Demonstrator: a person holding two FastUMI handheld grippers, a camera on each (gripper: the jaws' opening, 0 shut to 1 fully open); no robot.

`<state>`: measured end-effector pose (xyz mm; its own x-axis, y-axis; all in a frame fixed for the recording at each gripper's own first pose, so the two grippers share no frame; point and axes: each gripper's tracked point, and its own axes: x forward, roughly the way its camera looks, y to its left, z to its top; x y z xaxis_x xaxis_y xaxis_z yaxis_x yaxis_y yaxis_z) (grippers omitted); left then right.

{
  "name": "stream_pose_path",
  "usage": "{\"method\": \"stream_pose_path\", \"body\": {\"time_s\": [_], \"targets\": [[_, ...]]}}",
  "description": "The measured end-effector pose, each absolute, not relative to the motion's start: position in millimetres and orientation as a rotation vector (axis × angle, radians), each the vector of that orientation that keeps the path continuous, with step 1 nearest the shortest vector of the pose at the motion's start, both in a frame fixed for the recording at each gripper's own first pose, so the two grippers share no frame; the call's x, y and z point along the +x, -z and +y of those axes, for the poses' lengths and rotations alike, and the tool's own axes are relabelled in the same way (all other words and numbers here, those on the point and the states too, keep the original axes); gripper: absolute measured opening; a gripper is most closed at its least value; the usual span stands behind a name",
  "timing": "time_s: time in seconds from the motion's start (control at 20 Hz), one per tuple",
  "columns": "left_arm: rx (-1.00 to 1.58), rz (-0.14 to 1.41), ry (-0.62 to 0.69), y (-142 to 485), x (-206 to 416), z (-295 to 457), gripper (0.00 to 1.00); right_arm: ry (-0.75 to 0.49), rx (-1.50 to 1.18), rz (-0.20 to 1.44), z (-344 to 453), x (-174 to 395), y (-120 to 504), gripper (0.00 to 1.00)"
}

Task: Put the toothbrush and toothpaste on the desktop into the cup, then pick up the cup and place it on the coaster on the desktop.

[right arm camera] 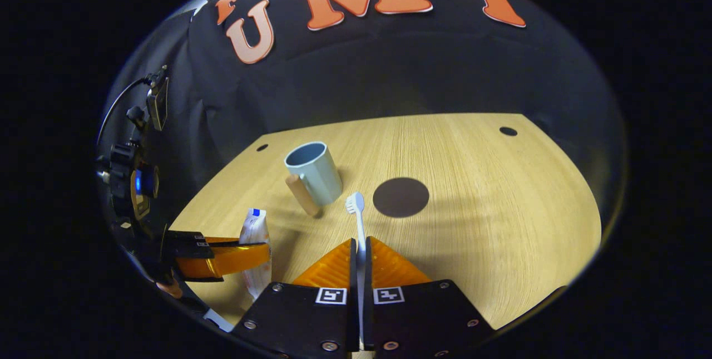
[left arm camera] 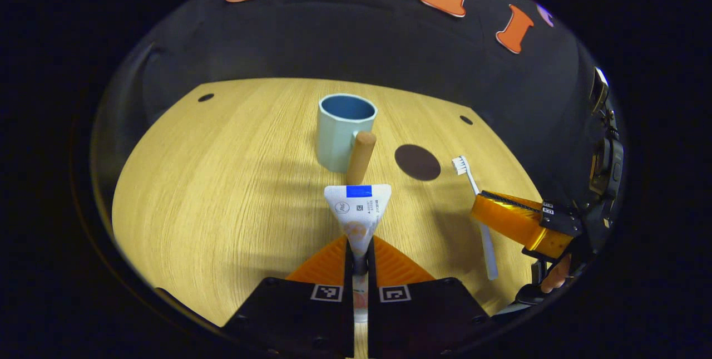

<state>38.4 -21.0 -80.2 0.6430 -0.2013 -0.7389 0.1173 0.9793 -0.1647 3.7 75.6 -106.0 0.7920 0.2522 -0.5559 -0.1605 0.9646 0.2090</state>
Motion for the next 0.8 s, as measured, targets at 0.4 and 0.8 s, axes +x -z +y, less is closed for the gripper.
{"method": "stream_pose_path", "body": {"time_s": [0.4,0.8], "targets": [[-0.076,0.534,0.239,17,52,-7,0.07,-0.251,0.162,0.462,77,12,57,0.03],[-0.178,0.331,0.171,-39,96,34,0.06,-0.243,0.143,0.302,79,32,15,0.03]]}}
